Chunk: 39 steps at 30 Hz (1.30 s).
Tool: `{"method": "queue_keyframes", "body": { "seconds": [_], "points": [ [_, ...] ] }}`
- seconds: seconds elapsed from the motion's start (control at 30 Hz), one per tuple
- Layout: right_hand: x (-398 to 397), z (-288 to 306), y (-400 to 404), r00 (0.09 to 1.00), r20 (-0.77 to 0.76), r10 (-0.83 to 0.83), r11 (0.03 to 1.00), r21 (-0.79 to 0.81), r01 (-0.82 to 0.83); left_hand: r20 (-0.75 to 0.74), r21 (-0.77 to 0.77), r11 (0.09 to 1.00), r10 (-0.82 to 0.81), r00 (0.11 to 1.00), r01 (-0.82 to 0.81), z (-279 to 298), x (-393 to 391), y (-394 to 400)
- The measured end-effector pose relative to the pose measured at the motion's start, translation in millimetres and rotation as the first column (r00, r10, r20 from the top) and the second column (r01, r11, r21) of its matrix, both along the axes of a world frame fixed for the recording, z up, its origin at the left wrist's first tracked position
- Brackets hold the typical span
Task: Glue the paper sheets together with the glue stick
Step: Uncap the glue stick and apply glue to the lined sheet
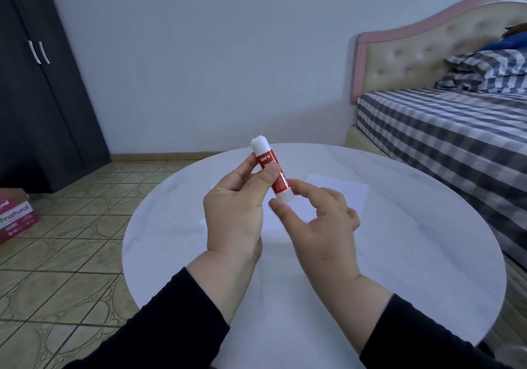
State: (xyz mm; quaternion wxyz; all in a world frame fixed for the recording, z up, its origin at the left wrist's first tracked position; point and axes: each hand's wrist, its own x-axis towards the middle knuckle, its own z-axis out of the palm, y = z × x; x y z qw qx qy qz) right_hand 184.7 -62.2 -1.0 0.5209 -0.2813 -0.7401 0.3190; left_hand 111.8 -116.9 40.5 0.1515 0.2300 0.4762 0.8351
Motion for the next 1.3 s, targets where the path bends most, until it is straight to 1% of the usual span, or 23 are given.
{"method": "queue_keyframes", "body": {
  "seconds": [0.07, 0.17, 0.23, 0.3, 0.43, 0.47, 0.5, 0.6, 0.7, 0.8, 0.9, 1.0, 1.1, 1.13, 1.2, 1.3],
  "points": [
    [-3, -4, 0, 0.995, 0.001, -0.102, 0.989, 0.108, 0.102, -0.003, 0.001, 1.000, -0.010, 1.000, 0.010, 0, 4, 1],
    [-4, -6, 4, 0.975, -0.049, -0.215, 0.958, 0.182, 0.221, -0.011, 0.001, 1.000, -0.023, 1.000, 0.023, 0, 8, 0],
    [-5, -7, 6, 0.967, -0.055, -0.250, 0.938, 0.234, 0.256, -0.007, -0.002, 1.000, -0.022, 1.000, 0.022, -1, 7, 0],
    [-5, -9, 7, 0.978, -0.050, -0.202, 0.950, 0.232, 0.209, -0.012, -0.017, 1.000, -0.022, 1.000, 0.021, -1, 5, 0],
    [0, -8, 11, 1.000, -0.014, -0.002, 0.986, 0.165, 0.004, -0.026, -0.049, 0.999, -0.025, 0.999, 0.024, -2, 2, -1],
    [1, -8, 12, 1.000, 0.009, 0.004, 0.987, 0.159, -0.005, -0.022, -0.051, 0.999, -0.018, 1.000, 0.016, -2, 2, -1],
    [2, -8, 13, 0.999, 0.026, -0.028, 0.984, 0.177, 0.023, -0.016, -0.054, 0.999, -0.010, 1.000, 0.009, -2, 2, -1],
    [0, -8, 11, 0.979, 0.059, -0.194, 0.946, 0.274, 0.171, 0.006, -0.059, 0.998, 0.004, 1.000, -0.004, -2, 3, 0],
    [-2, -11, 9, 0.951, 0.002, -0.308, 0.880, 0.381, 0.284, 0.034, -0.061, 0.998, 0.003, 0.999, -0.001, -2, 5, 0],
    [-2, -12, 12, 0.927, -0.109, -0.358, 0.817, 0.444, 0.368, 0.059, -0.054, 0.999, 0.008, 0.998, -0.005, -2, 7, 1],
    [-3, -15, 13, 0.917, -0.130, -0.377, 0.771, 0.504, 0.388, 0.083, -0.052, 0.999, 0.008, 0.997, -0.003, 0, 8, -1],
    [-4, -15, 13, 0.937, -0.073, -0.342, 0.802, 0.497, 0.331, 0.087, -0.062, 0.998, 0.010, 0.996, -0.005, 1, 7, -3],
    [-6, -15, 15, 0.972, 0.001, -0.235, 0.895, 0.389, 0.216, 0.084, -0.075, 0.997, 0.011, 0.996, -0.004, 0, 5, -3],
    [-6, -15, 16, 0.979, 0.010, -0.203, 0.914, 0.362, 0.186, 0.079, -0.079, 0.997, 0.011, 0.997, -0.005, -1, 5, -3],
    [-5, -16, 16, 0.982, 0.010, -0.188, 0.920, 0.352, 0.173, 0.075, -0.081, 0.997, 0.012, 0.997, -0.006, -2, 5, -2],
    [-3, -17, 14, 0.971, -0.010, -0.237, 0.885, 0.409, 0.220, 0.082, -0.068, 0.998, 0.002, 0.997, 0.003, -2, 7, -2]
  ]
}}
